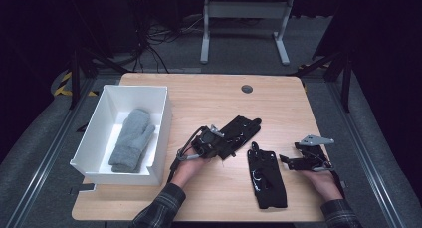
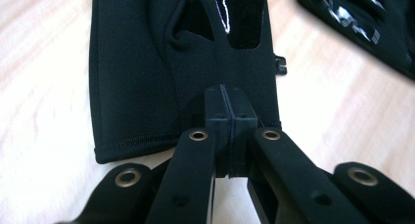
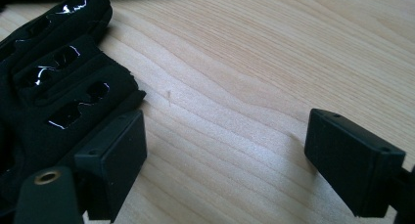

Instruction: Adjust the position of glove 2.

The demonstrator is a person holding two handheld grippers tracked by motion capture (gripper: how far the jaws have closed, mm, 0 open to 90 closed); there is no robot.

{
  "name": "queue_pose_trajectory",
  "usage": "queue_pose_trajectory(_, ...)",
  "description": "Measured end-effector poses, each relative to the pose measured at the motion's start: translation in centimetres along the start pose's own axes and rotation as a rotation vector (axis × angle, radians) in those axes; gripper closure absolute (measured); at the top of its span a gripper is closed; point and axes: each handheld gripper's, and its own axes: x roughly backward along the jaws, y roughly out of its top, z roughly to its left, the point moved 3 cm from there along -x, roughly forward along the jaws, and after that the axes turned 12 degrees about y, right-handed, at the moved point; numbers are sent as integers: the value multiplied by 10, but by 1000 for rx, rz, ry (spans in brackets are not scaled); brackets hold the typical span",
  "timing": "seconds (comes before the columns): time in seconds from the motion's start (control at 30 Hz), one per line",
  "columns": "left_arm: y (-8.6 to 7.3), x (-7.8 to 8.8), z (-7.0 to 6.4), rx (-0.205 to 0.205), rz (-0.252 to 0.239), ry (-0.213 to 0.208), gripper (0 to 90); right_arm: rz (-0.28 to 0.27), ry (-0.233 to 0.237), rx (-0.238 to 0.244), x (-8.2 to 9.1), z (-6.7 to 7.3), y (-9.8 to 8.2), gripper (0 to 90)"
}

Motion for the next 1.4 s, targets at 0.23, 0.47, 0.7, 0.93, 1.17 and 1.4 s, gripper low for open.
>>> queue_pose_trajectory(0.23,-25,18,-10,-1,8,-9,900,3,-6,-2,0,0,0,162)
queue_pose_trajectory(0.47,-43,30,-27,-6,5,-37,900,3,-5,-2,0,0,0,161)
queue_pose_trajectory(0.7,-32,40,-21,22,-51,-17,900,3,-6,-2,0,0,0,161)
queue_pose_trajectory(0.93,-15,27,4,61,-49,88,900,3,-6,-2,0,0,0,161)
queue_pose_trajectory(1.17,-21,18,1,50,-12,67,900,3,-6,-2,0,0,0,161)
queue_pose_trajectory(1.4,-35,29,-18,15,-5,24,900,3,-6,-2,0,0,0,161)
